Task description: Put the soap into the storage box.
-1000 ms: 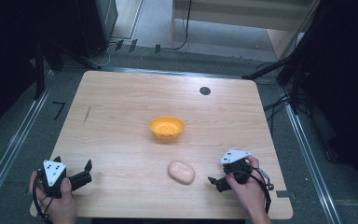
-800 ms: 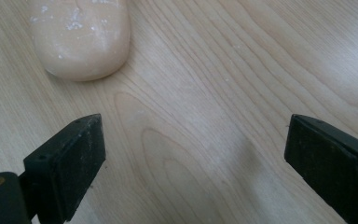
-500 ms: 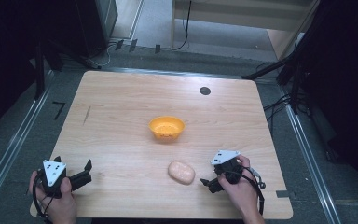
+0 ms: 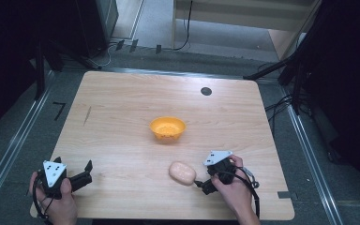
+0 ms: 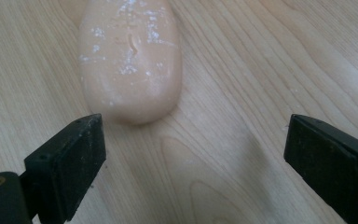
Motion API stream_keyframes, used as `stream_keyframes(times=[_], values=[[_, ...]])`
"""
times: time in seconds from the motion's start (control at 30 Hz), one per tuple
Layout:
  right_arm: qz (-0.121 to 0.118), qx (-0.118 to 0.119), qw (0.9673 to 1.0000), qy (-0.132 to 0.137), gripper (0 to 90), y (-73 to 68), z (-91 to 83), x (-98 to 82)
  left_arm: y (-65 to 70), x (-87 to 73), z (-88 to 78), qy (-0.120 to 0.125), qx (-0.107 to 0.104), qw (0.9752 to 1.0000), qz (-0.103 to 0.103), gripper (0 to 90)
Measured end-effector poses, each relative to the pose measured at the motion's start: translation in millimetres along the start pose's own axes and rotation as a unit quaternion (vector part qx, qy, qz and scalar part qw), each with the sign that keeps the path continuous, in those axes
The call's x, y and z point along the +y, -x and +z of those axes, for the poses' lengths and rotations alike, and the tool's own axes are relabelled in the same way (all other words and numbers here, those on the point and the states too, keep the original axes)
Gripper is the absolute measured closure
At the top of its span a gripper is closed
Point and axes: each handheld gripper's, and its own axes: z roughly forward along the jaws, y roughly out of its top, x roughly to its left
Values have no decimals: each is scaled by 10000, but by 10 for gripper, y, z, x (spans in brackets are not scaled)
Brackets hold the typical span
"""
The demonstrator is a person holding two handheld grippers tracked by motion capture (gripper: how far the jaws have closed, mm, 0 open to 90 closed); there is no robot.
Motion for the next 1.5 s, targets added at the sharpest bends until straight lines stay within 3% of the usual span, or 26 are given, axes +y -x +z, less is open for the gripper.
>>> stream_keyframes(times=[0.87,1.2,1.5], values=[[-61,299,9995,29,66,-164,197,178,-4,0,0,-9,-11,10000,-15,0],[-16,315,9995,-28,71,-216,257,224,-7,1,1,0,-10,10000,-15,0],[-88,274,9996,-47,136,-255,315,266,-4,1,2,-2,-6,10000,-19,0]])
